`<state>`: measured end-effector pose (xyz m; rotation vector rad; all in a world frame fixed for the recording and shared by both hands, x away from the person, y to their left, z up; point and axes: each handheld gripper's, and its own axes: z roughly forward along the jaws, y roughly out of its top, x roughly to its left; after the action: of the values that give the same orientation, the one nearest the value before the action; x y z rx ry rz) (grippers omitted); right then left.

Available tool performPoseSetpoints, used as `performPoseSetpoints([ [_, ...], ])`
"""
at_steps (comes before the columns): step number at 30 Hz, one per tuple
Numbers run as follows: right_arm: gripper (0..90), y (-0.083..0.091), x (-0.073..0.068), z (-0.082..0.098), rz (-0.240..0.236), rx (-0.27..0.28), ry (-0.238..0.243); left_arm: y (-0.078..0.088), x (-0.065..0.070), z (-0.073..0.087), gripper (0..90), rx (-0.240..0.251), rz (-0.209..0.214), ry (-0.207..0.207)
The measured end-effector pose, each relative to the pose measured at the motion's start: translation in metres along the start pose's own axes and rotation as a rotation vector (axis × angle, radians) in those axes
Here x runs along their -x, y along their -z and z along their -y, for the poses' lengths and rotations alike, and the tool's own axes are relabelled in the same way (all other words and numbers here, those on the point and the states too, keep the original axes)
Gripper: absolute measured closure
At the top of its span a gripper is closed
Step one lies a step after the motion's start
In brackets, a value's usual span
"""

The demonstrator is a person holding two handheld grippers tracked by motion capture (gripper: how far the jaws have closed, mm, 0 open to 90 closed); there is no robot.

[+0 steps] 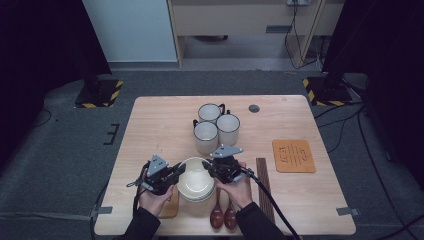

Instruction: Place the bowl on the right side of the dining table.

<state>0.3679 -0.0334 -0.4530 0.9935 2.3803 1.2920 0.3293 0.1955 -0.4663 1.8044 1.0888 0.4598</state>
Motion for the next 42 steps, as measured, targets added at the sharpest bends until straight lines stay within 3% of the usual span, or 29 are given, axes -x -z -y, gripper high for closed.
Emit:
performPoseSetpoints([
  [10,82.3,0.007,-0.006,-0.009,0.022,0.025,0.041,-0.001,0.000,-0.002,81.9,0.005,0.004,0.016],
  [22,80.9,0.014,-0.002,-0.013,0.002,0.026,0.016,0.002,0.003,-0.007,82.1,0.023,0.016,0.035],
  [30,77.9,0.009,0.000,-0.013,-0.006,-0.038,-0.019,0.006,0.006,-0.010,82.0,0.041,-0.013,0.004],
  [36,73.8,0.008,0.000,-0.017,-0.016,-0.084,-0.064,0.012,0.011,-0.013,81.9,0.069,-0.043,-0.042],
  [42,77.7,0.006,-0.003,-0.019,-0.015,-0.115,-0.089,0.014,0.016,-0.016,81.7,0.088,-0.051,-0.064],
])
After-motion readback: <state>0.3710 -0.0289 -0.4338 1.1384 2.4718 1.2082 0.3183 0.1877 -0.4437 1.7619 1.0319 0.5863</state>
